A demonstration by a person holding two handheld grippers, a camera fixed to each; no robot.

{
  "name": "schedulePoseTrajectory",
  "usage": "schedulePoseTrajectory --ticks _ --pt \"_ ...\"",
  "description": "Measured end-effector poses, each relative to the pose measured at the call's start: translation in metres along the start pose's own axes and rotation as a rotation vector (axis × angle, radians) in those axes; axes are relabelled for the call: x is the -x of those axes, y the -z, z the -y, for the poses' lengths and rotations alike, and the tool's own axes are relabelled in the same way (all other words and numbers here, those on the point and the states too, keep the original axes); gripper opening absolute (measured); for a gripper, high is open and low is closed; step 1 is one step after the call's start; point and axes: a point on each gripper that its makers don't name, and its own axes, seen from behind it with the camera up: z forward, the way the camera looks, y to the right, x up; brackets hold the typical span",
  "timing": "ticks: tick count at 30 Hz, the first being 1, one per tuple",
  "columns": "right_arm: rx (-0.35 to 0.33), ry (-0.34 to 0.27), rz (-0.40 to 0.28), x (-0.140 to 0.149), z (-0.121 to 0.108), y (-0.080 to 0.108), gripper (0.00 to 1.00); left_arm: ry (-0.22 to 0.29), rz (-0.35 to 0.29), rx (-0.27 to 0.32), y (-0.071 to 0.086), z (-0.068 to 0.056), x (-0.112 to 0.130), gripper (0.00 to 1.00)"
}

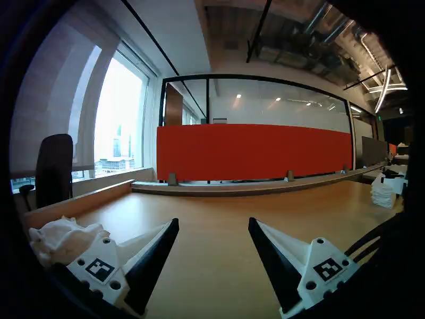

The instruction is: Fold towel

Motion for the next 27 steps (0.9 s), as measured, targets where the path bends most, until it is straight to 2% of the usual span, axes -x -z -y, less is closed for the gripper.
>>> schedulePoseTrajectory --ticks 27 --pt "0.000 0.000 0.000 0.0007 0.0001 -0.0005 0.96 0.000 0.000 0.000 0.0004 0.0007 0.0000 0.97"
